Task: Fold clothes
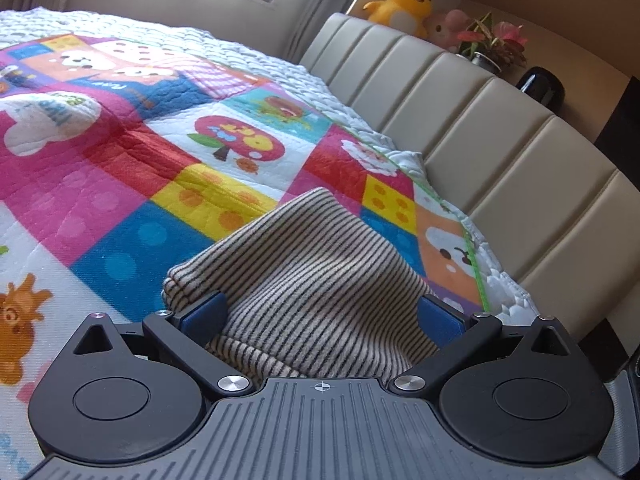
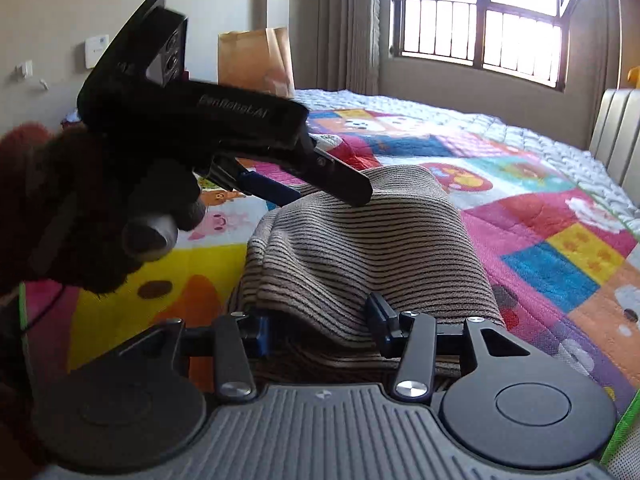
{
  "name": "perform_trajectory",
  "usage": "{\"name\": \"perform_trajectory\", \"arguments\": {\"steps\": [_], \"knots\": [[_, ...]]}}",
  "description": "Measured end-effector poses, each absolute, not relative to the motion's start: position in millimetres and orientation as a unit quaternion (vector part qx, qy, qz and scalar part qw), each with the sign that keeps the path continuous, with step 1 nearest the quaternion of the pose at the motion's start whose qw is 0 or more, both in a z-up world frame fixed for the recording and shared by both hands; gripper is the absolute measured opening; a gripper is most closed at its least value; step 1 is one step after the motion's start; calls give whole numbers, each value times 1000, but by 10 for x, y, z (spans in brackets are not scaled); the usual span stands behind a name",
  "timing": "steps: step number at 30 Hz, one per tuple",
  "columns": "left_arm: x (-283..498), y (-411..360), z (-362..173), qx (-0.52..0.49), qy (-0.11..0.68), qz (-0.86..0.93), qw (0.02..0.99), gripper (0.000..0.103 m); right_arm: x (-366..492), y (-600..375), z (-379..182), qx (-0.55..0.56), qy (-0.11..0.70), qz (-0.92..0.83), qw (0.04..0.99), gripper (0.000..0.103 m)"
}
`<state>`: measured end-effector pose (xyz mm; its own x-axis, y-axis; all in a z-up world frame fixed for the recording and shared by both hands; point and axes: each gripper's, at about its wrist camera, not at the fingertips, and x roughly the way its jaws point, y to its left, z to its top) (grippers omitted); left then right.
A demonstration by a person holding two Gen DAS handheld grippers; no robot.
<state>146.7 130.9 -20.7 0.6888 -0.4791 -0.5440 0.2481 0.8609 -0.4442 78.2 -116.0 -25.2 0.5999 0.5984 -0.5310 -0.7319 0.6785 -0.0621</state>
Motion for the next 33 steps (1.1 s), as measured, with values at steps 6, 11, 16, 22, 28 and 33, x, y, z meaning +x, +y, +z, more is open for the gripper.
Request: {"name": "perform_trajectory", "arguments": {"steps": [6, 11, 16, 22, 28, 33], "knots": [[1414, 1304, -254, -156, 335, -204, 907, 103, 1012, -1401, 73, -87, 268, 402, 871, 50], [1306, 1262, -315, -140, 327, -202, 913, 103, 1488, -1736, 472, 10, 308, 418, 854, 68], [1244, 1305, -393, -157, 333, -208, 906, 103, 2343, -1565, 511, 47, 367, 419, 829, 69], [1312, 1408, -485, -189, 346, -229, 890, 103, 2886, -1096, -205, 72, 475, 399, 781, 75], [1390, 1501, -570, -217, 356, -249, 874, 103, 2564, -1362, 71, 131, 399, 440, 794, 53], [1377, 1465, -566, -218, 361, -232, 877, 103, 2448, -1404, 49, 39, 399, 374, 837, 54]]}}
